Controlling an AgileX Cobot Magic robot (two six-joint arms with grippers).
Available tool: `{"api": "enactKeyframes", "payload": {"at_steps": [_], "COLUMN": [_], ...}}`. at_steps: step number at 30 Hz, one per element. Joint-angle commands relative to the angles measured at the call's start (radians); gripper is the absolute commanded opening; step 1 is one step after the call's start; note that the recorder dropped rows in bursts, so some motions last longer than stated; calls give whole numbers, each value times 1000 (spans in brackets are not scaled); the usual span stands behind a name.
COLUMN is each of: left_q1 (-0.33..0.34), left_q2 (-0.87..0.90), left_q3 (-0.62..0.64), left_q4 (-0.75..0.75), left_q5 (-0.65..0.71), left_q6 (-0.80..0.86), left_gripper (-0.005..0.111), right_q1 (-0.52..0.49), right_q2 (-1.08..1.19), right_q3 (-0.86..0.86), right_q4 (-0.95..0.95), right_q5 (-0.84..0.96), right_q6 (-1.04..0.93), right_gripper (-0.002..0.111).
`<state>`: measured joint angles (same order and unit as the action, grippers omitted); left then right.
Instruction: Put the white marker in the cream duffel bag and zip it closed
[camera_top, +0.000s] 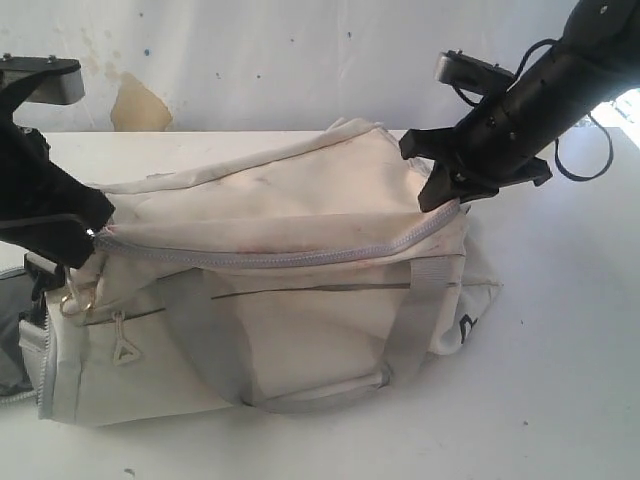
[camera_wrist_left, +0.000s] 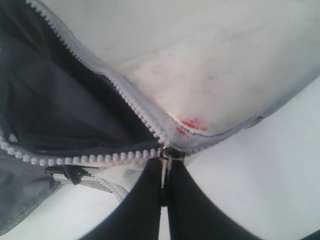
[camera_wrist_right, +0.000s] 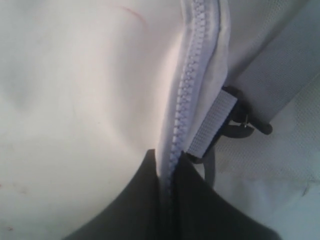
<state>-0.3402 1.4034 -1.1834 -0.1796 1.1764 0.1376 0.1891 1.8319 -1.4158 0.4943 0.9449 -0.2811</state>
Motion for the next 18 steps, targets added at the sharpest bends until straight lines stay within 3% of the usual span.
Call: {"api": "enactKeyframes", "payload": {"at_steps": [1,10,18], "left_q1": [16,16,16], "left_q2": [-20,-20,-20], "left_q3": [4,4,4], "left_q4": [8,-88,-127], "left_q5": [45,45,45], "left_q6": [32,84,154], "left_gripper": [0,0,0], "right_q1": [-20,-20,12], "right_q2": [-6,-23,-65], "right_q3": [-8,-10,-61], "right_q4": [-85,-83,-12], "right_q5": [-50,-71,-2], "right_q6": [-60,-60,-173], "right_gripper": [6,58,61]}}
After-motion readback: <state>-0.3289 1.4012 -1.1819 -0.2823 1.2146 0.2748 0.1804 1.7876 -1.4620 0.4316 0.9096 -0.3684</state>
